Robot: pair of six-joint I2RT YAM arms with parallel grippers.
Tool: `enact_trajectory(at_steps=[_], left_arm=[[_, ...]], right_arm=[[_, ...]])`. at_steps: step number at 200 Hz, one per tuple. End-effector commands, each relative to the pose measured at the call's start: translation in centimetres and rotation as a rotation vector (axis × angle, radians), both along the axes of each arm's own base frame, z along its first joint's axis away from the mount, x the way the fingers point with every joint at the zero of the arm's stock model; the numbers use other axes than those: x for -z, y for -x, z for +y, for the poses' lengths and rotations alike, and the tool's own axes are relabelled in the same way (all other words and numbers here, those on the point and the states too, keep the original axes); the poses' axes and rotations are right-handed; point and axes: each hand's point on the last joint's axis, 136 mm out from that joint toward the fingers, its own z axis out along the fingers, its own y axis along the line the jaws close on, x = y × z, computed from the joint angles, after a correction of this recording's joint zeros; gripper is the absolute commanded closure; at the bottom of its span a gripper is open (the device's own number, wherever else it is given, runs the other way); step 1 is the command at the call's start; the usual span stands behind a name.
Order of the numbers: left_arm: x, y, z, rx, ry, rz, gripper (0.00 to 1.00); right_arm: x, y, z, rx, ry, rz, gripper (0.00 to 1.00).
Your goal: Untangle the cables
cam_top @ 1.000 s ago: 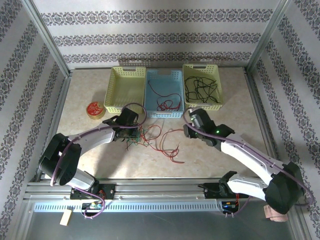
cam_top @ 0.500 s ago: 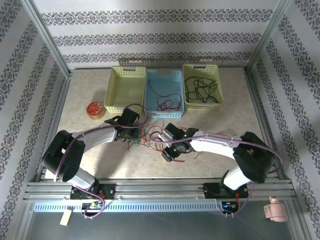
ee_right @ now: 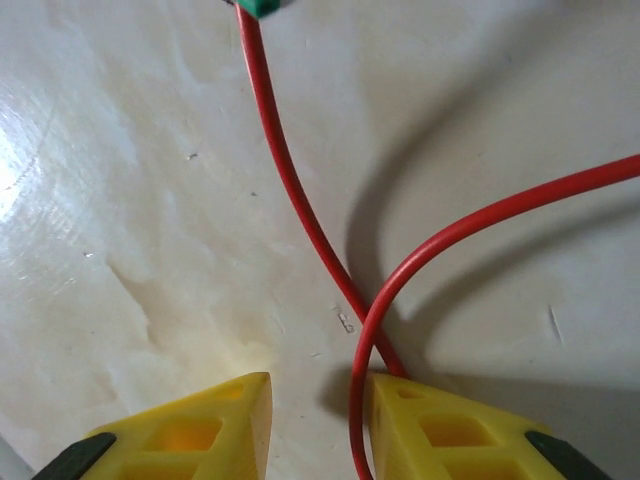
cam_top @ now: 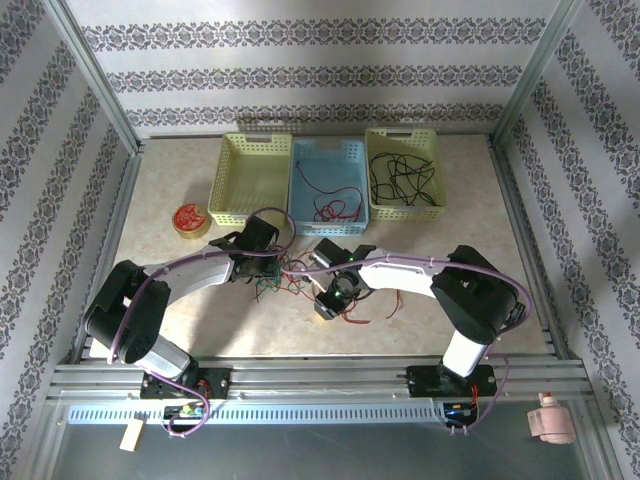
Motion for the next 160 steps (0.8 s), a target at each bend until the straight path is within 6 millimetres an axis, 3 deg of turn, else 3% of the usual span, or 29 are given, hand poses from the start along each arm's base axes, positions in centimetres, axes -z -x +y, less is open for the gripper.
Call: enact_trajectory(at_steps=[1, 32, 64, 77, 92, 114, 135, 160], left_arm=[[-0.3, 0.0, 0.4, -0.006, -0.003, -0.013, 1.00], [-0.6, -0.1, 0.4, -0.009, 0.001, -0.022, 1.00], [-0.7, -0.1, 0.4, -0.007, 0.000, -0.025, 1.00], [-0.5, -0.1, 0.3, -0.002, -0.002, -0.020, 1.00], [-0.3, 0.0, 0.4, -0.001, -0.006, -0.011, 1.00], [0.2, 0.1, 0.6, -0.010, -0.017, 0.000, 1.00], [0.5, 0.0, 0.8, -0.021, -0.028, 0.001, 1.00], [1.1, -0.2, 1.0, -0.030, -0.047, 0.013, 1.00]], right_arm=[[0.7, 0.0, -0.8, 0.036, 0.060, 0.022, 0.67], [1.8, -1.0, -1.9, 0.069, 0.166, -0.038, 0.69], [3.0, -1.9, -2.8, 0.068, 0.305, -0.132, 1.00], [2.7, -2.6, -3.2, 0.105, 0.315, -0.168, 1.00], [0.9, -3.8, -3.5, 0.182, 0.245, -0.205, 1.00], [-4.1, -6.9, -4.8, 0.368, 0.056, -0.297, 1.00], [-8.4, -9.7, -8.5, 0.601, -0.094, -0.355, 1.00], [-11.4, -11.7, -13.7, 0.807, -0.164, -0.426, 1.00]])
